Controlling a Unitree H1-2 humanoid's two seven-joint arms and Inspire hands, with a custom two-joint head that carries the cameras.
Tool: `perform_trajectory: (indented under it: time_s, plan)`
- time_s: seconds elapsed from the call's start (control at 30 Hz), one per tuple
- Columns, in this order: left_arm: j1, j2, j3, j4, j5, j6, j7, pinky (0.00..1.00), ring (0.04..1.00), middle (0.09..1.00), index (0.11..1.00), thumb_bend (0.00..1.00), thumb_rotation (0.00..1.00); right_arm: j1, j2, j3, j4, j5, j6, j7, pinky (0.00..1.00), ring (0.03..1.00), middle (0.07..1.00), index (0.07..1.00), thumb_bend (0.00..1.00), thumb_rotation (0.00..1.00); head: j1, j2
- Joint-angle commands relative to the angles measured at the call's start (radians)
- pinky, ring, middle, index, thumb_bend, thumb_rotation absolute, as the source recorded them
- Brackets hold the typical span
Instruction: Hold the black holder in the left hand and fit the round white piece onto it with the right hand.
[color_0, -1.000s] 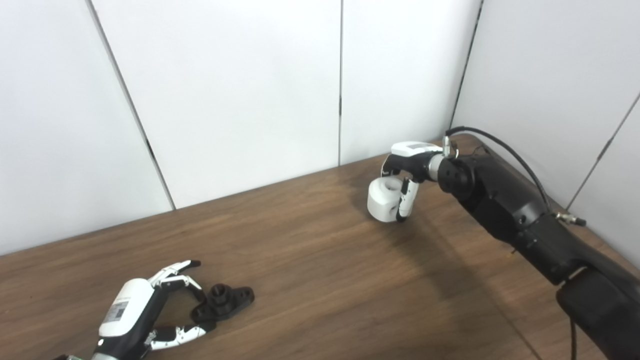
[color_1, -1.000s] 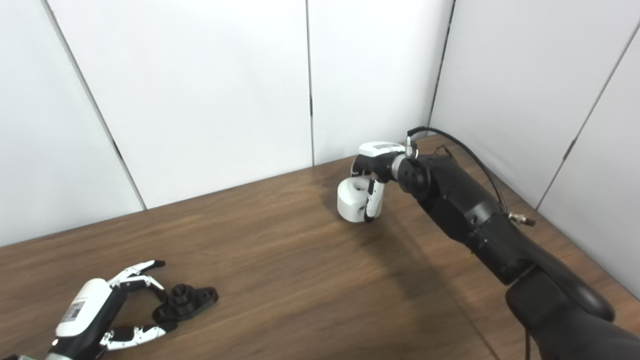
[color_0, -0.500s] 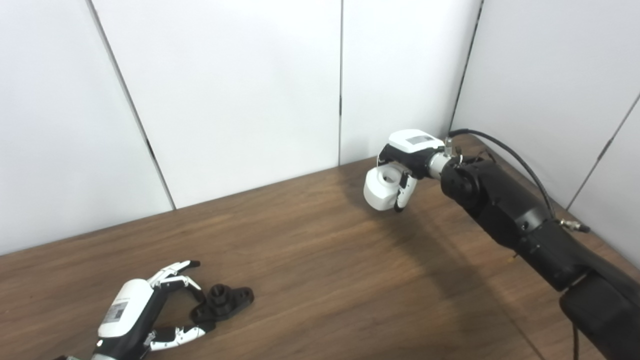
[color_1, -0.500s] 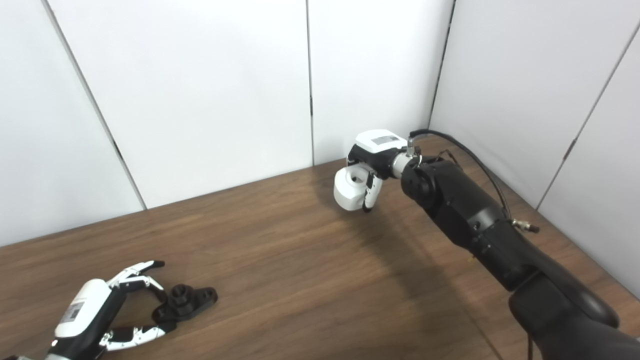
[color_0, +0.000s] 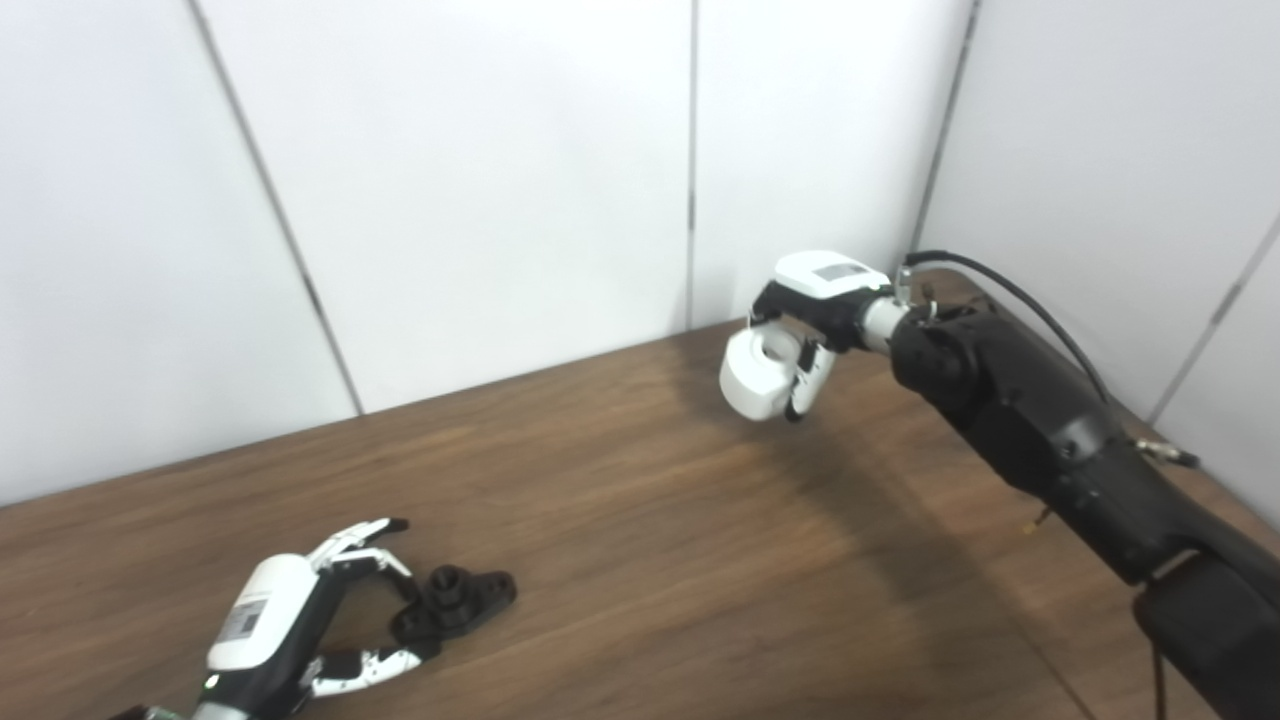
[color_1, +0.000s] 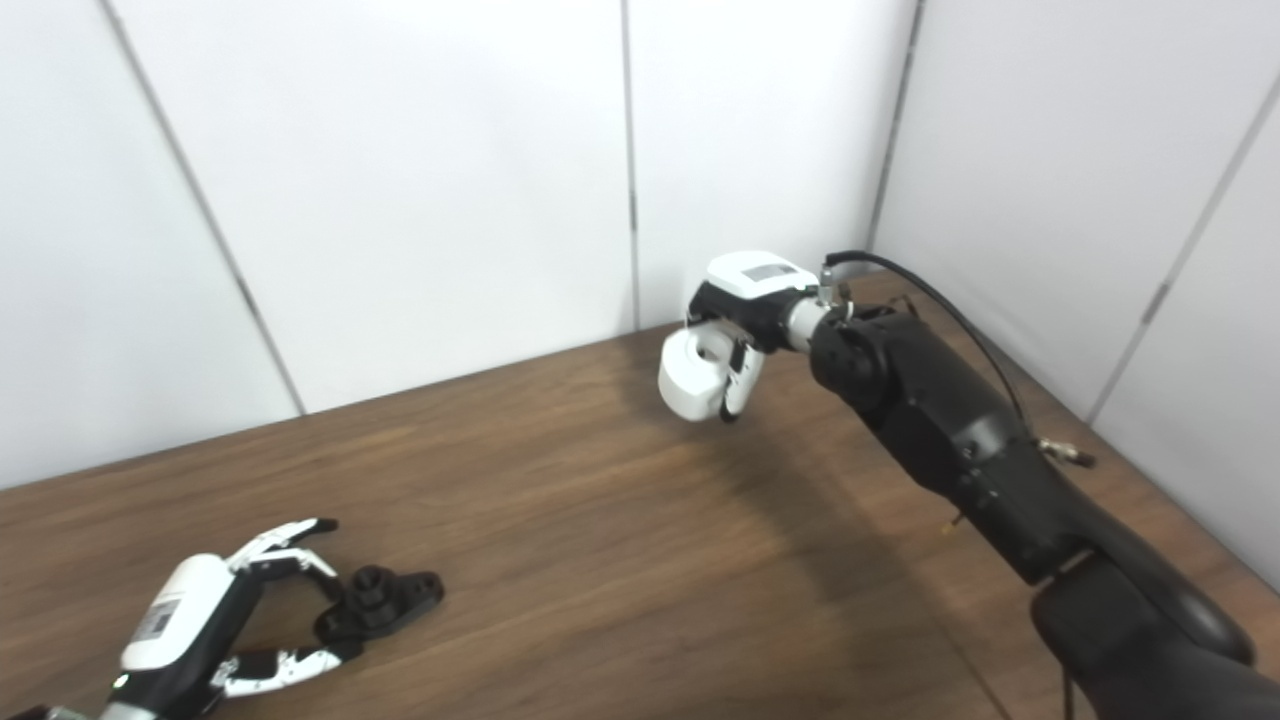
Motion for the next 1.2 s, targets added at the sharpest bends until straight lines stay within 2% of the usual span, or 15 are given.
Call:
perform_trajectory:
  time_s: [0.0, 0.13, 0.33, 0.47, 0.63, 0.87, 1.17]
  plan:
    - [0.069, 0.017, -0.039, 0.034, 0.065, 0.102, -0.101, 0.70, 0.860, 0.864, 0.488, 0.52, 0.07, -0.082, -0.023, -0.012, -0.070, 0.001, 0.038, 0.050, 0.83, 0.802, 0.728, 0.482, 0.52, 0.13, 0.028, 0.006]
    - [0.065, 0.006, -0.052, 0.001, 0.085, 0.140, -0.110, 0.70, 0.866, 0.867, 0.488, 0.52, 0.07, -0.093, 0.000, -0.013, -0.135, -0.002, 0.085, 0.107, 0.82, 0.791, 0.739, 0.484, 0.52, 0.13, 0.067, 0.016]
    - [0.058, -0.017, -0.065, -0.023, 0.095, 0.187, -0.115, 0.69, 0.868, 0.865, 0.488, 0.52, 0.07, -0.106, 0.019, -0.012, -0.190, 0.000, 0.071, 0.122, 0.79, 0.839, 0.769, 0.482, 0.52, 0.13, 0.152, 0.035]
    - [0.052, -0.036, -0.077, -0.031, 0.109, 0.211, -0.117, 0.69, 0.860, 0.862, 0.488, 0.52, 0.07, -0.109, 0.034, -0.010, -0.223, 0.001, 0.058, 0.131, 0.84, 0.869, 0.768, 0.482, 0.52, 0.14, 0.211, 0.044]
    - [0.053, -0.057, -0.081, -0.050, 0.098, 0.256, -0.129, 0.76, 0.868, 0.862, 0.488, 0.52, 0.07, -0.123, 0.072, -0.005, -0.263, 0.010, 0.073, 0.156, 0.80, 0.877, 0.760, 0.481, 0.52, 0.13, 0.257, 0.057]
    - [0.049, -0.070, -0.086, -0.056, 0.095, 0.270, -0.136, 0.77, 0.880, 0.867, 0.488, 0.52, 0.07, -0.140, 0.141, 0.016, -0.291, 0.010, 0.073, 0.182, 0.80, 0.880, 0.765, 0.481, 0.52, 0.14, 0.295, 0.066]
    - [0.037, -0.074, -0.099, -0.040, 0.102, 0.242, -0.123, 0.72, 0.863, 0.859, 0.487, 0.52, 0.07, -0.153, 0.247, 0.064, -0.314, -0.006, 0.073, 0.190, 0.79, 0.882, 0.777, 0.481, 0.52, 0.13, 0.316, 0.069]
